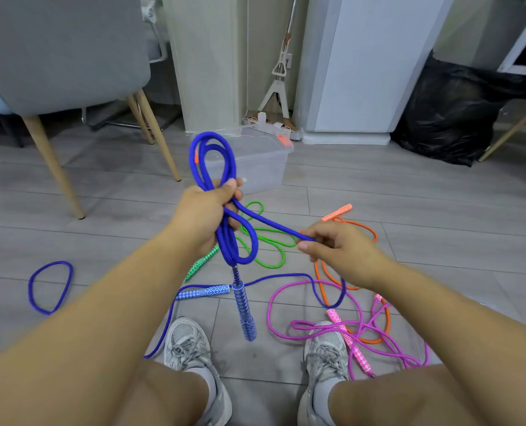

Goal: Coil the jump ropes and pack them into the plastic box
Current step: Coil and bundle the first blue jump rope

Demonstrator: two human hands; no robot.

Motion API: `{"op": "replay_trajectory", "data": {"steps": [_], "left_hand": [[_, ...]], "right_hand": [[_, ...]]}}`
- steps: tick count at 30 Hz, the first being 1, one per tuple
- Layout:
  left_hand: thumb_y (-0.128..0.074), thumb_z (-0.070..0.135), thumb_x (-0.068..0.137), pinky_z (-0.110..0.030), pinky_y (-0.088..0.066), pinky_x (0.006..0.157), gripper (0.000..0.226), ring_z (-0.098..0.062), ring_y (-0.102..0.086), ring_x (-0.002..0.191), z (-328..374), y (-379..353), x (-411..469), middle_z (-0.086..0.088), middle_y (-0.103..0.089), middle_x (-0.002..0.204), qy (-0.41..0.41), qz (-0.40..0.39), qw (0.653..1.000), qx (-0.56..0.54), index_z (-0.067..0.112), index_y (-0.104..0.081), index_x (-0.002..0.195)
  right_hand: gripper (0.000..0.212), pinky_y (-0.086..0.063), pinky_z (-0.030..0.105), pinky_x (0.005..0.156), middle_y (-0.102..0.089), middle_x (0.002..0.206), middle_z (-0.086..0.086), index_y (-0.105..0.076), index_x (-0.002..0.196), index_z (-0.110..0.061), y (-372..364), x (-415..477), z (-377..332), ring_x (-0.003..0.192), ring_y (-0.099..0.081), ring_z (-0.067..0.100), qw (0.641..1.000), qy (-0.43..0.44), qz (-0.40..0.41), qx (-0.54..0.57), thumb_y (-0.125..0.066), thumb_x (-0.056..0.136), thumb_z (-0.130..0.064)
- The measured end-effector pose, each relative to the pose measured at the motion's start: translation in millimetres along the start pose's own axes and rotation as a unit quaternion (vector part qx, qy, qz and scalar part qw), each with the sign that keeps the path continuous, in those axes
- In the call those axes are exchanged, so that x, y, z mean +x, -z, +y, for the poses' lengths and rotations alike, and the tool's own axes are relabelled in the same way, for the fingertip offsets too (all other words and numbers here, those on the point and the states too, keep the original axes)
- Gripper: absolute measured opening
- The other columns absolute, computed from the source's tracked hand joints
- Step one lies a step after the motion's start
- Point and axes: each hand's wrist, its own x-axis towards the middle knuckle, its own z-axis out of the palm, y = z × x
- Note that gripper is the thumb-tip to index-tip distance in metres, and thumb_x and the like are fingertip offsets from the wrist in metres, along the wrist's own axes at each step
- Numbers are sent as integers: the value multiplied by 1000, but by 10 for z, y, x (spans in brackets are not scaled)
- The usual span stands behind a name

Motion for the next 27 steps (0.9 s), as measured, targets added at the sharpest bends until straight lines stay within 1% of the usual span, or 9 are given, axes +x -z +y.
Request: {"op": "replay_trajectory", "data": {"steps": [5,7,10,14,17,20,23,25,27], "left_hand": [[-47,17,98,-18,-33,38,18,-9,-36,44,47,242,124,0,-46,66,-5,65,998,-15,10,-54,82],[-51,18,97,-19,-33,39,19,-12,-35,47,21,314,168,-1,-45,67,-5,84,996,-8,10,-52,79],[-53,20,96,-22,-36,43,23,-15,-36,51,-35,359,211,-2,-46,69,-2,94,995,35,10,-51,75],[-51,23,96,-26,-40,57,29,-16,-46,59,-97,311,201,-2,-54,70,-20,89,986,139,11,-57,71],[-46,22,98,-26,-46,68,26,-14,-62,74,-124,240,148,1,-66,80,-30,46,981,187,9,-62,82],[-46,20,98,-30,-48,83,30,-16,-66,74,-153,169,95,-1,-69,79,-29,19,976,215,9,-63,75],[-48,19,97,-30,-51,71,23,-15,-67,62,-203,91,63,-3,-68,74,-17,-7,976,217,1,-61,92],[-50,20,97,-28,-51,60,22,-13,-66,54,-231,36,33,-4,-67,71,-4,-22,974,225,-1,-57,102],[-51,19,96,-32,-51,61,18,-16,-64,52,-259,-14,4,-5,-66,67,3,-34,976,216,2,-55,98]], "right_hand": [[22,-36,10,54,-54,59,-2,-64,71,-20,211,-59,304,51,-47,-6,997,-63,-10,-52,-58,91,-26],[17,-35,13,54,-54,61,-2,-63,77,-29,254,-62,445,50,-46,-2,993,-85,-12,-80,-55,92,-28],[10,-34,14,51,-53,65,-3,-60,91,-22,260,-24,540,54,-45,4,989,-107,13,-101,-52,94,-26],[10,-39,25,66,-57,77,-2,-63,95,-19,176,27,294,76,-53,17,988,-56,11,-146,-54,93,-23],[14,-39,18,68,-60,77,-6,-66,94,-18,48,3,-66,77,-53,15,990,-3,-13,-142,-55,92,-25],[13,-43,25,74,-63,78,-1,-65,90,-19,-47,-8,-369,77,-56,14,997,10,-24,-66,-54,93,-25],[14,-46,28,72,-57,71,-3,-64,86,-19,-97,20,-531,70,-52,11,1000,12,-13,-6,-53,93,-23],[17,-45,32,69,-58,72,7,-65,85,-15,-127,49,-564,68,-50,14,1000,14,5,-1,-53,93,-23],[21,-42,32,65,-59,74,15,-67,86,-8,-154,79,-577,67,-48,17,1000,15,27,-3,-53,93,-22]]}}
